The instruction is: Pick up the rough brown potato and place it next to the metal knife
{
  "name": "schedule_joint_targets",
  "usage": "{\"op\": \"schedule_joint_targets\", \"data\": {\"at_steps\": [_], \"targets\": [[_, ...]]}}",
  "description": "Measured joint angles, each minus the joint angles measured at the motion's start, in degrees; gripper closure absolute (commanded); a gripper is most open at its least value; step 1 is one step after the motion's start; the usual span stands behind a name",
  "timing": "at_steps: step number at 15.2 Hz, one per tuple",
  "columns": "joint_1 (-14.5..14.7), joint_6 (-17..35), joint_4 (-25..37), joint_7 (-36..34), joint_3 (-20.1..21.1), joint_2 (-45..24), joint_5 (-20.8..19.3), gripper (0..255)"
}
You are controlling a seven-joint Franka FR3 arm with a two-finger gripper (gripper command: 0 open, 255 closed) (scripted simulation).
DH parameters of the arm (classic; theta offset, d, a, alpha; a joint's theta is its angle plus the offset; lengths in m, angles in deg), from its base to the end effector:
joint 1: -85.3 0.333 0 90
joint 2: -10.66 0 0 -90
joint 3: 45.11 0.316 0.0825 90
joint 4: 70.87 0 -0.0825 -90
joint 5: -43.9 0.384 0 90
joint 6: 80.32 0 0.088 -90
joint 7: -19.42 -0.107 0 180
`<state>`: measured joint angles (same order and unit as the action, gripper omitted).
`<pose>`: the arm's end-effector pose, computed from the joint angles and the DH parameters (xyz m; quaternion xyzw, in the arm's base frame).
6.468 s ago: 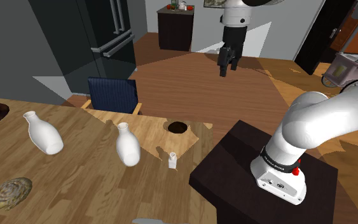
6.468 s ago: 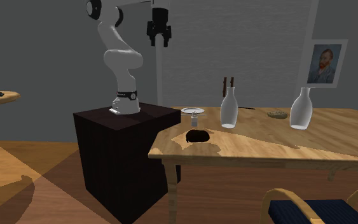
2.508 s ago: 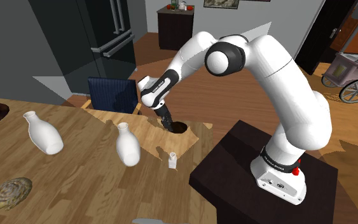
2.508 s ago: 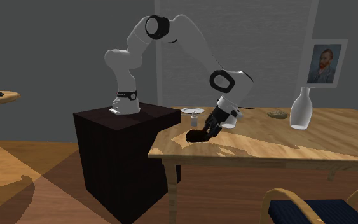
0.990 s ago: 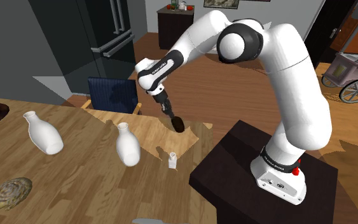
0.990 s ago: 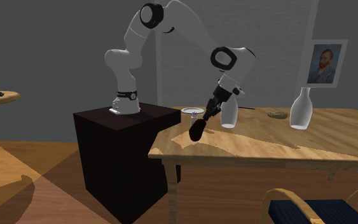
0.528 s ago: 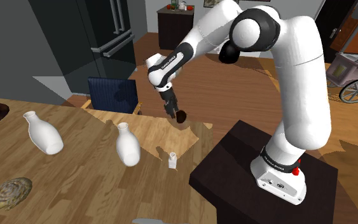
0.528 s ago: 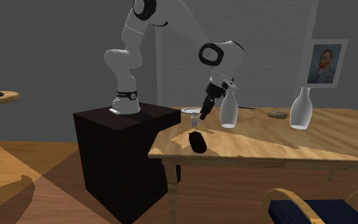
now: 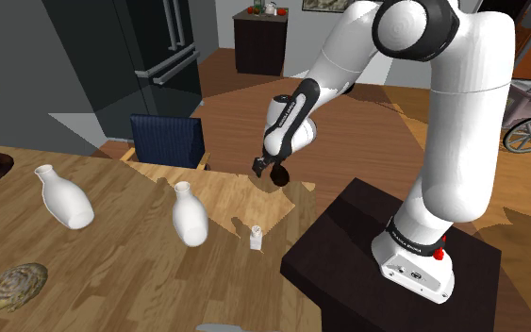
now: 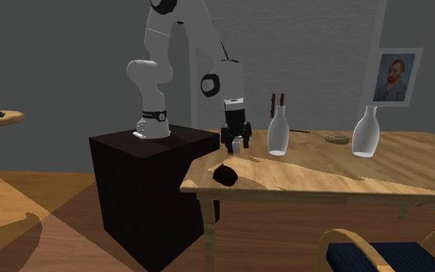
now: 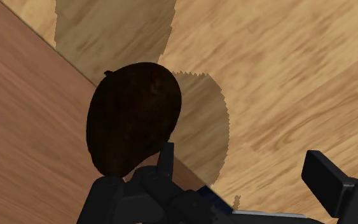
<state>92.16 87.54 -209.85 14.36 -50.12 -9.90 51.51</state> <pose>0.5021 0.0058 0.1766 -0.9934 0.0877 -0.0736 0.0081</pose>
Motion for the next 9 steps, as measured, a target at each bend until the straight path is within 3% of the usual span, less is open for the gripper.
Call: {"op": "schedule_joint_targets", "data": {"at_steps": [9], "targets": [[-0.78,2.76,0.87,0.34,0.93,-3.19,0.89,0]]}}
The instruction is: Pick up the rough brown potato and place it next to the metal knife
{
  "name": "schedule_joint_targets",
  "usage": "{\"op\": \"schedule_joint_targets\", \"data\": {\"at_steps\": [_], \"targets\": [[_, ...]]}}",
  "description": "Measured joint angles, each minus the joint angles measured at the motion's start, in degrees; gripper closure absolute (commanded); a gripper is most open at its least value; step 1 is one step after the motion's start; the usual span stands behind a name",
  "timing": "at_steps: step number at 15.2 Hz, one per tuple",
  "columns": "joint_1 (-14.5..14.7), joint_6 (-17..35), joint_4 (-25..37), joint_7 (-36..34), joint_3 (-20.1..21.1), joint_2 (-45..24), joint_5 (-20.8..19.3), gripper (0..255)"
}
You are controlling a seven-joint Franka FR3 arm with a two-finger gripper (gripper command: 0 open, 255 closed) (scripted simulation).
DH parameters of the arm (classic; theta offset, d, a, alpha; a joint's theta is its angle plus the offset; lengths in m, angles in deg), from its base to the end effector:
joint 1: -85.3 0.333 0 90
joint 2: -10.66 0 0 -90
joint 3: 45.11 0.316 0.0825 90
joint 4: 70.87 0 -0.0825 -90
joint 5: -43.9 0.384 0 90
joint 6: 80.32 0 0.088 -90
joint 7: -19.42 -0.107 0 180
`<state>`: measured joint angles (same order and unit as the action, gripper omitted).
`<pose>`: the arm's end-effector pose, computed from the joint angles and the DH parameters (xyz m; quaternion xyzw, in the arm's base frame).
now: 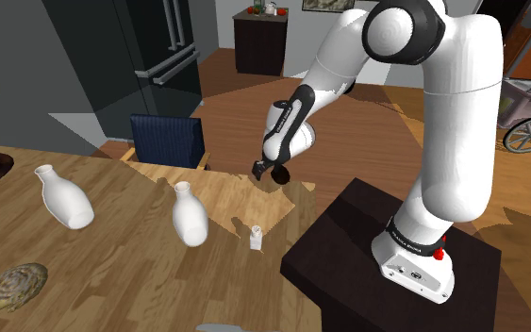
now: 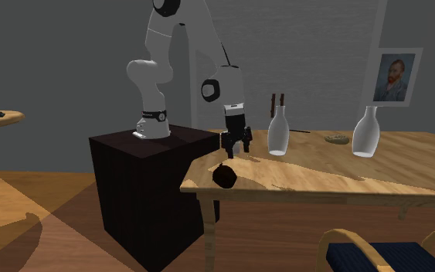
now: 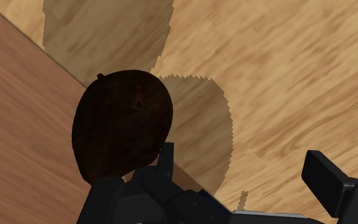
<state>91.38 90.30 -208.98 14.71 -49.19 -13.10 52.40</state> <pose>0.5036 0.0053 0.1579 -0.9928 0.0914 -0.0772 0.0082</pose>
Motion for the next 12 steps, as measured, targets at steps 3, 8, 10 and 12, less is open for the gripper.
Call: {"op": "schedule_joint_targets", "data": {"at_steps": [3,8,10,12], "targets": [[0.0,0.0,0.0,0.0,0.0,0.0,0.0,255],[0.0,0.0,0.0,0.0,0.0,0.0,0.0,255],[0.0,0.0,0.0,0.0,0.0,0.0,0.0,255],[0.0,0.0,0.0,0.0,0.0,0.0,0.0,0]]}}
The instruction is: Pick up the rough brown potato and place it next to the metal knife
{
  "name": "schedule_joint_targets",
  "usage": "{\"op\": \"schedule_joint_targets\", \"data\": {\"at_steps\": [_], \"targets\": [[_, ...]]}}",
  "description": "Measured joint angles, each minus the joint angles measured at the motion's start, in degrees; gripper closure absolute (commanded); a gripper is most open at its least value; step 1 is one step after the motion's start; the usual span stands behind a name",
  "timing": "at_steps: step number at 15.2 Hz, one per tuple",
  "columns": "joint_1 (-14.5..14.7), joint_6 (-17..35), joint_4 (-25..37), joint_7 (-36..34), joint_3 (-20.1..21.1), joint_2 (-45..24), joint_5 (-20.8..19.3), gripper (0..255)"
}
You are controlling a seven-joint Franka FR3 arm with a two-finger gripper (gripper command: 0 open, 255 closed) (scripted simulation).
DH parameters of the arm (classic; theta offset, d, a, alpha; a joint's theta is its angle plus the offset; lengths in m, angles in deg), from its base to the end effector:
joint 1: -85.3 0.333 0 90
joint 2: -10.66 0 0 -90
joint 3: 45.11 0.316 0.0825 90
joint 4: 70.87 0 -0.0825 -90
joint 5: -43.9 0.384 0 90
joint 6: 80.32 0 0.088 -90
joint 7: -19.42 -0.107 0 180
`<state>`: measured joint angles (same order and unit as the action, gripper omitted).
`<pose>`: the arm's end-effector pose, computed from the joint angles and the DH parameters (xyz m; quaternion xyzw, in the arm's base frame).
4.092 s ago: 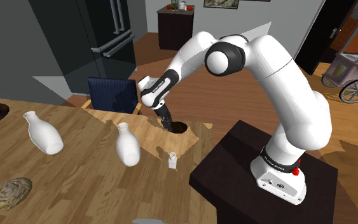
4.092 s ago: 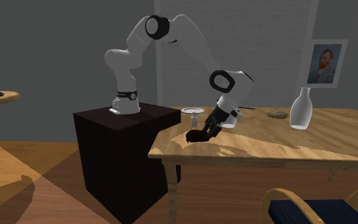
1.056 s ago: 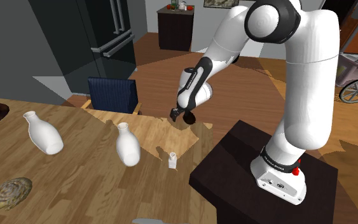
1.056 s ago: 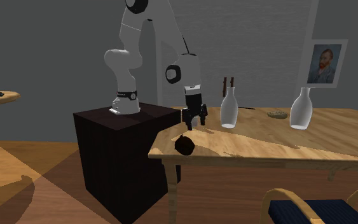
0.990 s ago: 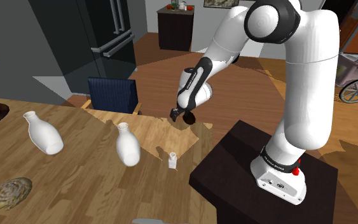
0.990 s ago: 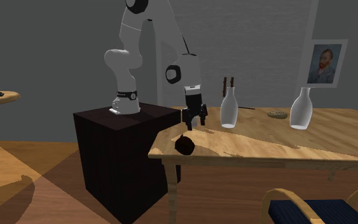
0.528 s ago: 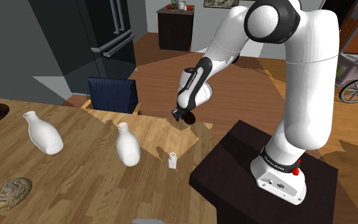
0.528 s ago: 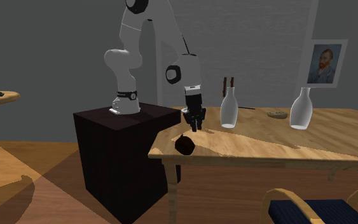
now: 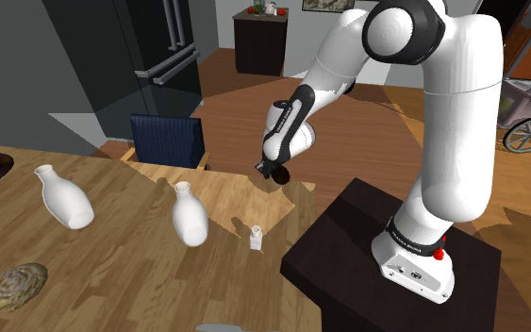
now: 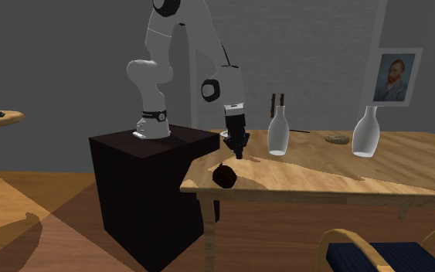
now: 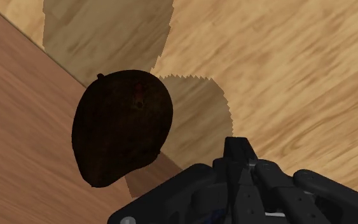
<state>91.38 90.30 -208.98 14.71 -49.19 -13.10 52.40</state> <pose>0.5036 0.0053 0.1579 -0.9928 0.0914 -0.0772 0.0082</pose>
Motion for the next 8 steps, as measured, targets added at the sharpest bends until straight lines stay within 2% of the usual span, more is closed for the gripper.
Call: {"op": "schedule_joint_targets", "data": {"at_steps": [1,3,5,8], "targets": [[0.0,0.0,0.0,0.0,0.0,0.0,0.0,0],[2.08,-3.63,3.02,-3.78,-3.2,-1.43,-0.24,0],[3.77,-8.99,7.28,-9.05,-6.91,-3.67,-0.23,0],[4.61,-18.23,14.83,-16.79,-11.51,-7.73,0.13,0]]}}
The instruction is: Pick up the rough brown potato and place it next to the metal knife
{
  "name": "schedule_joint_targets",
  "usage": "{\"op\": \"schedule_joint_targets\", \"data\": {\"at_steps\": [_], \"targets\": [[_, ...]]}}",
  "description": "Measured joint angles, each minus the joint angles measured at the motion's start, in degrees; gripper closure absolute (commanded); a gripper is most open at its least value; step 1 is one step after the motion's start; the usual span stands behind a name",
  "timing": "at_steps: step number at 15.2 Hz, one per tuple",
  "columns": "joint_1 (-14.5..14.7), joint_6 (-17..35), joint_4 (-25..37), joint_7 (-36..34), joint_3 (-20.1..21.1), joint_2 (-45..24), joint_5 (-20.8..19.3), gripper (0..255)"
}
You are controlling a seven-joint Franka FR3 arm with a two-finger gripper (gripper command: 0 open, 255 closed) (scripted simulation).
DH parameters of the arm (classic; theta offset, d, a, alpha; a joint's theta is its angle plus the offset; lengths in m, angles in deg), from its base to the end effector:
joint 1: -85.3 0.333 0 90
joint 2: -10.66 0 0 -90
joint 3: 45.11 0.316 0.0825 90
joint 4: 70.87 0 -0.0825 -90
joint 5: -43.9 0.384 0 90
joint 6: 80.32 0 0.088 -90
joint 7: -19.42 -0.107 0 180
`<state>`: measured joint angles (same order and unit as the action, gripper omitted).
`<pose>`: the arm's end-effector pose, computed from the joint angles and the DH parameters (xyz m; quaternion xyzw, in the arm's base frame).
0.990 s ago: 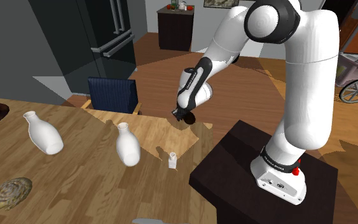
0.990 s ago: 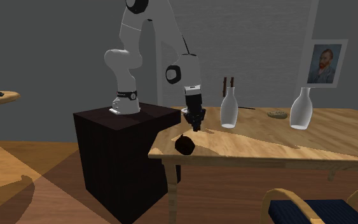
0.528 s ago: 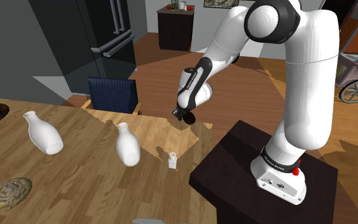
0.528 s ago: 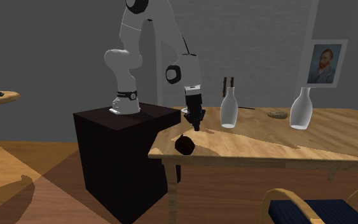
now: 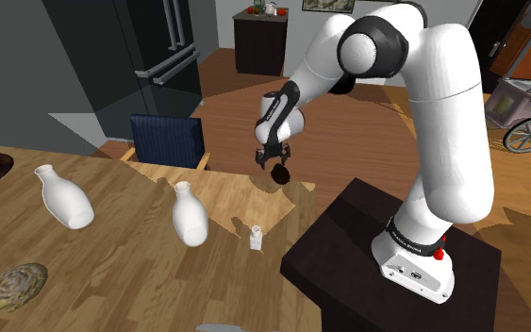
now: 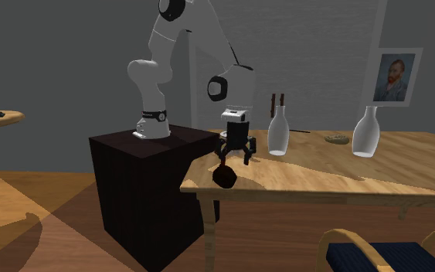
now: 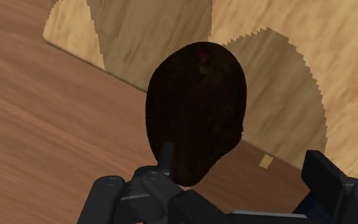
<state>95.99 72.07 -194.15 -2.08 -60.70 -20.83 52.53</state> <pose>0.5580 -0.0568 0.1482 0.9607 -0.2752 -0.0017 0.0370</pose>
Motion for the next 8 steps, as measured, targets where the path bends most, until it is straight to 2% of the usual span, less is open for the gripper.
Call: {"op": "schedule_joint_targets", "data": {"at_steps": [3,5,8], "targets": [[-0.32,-8.68,7.27,-6.96,-3.21,-4.24,0.81,0],[-0.86,-9.95,8.98,-8.16,-3.57,-5.97,1.29,0],[-1.39,-8.9,9.13,-8.2,-3.25,-7.59,1.86,0]]}}
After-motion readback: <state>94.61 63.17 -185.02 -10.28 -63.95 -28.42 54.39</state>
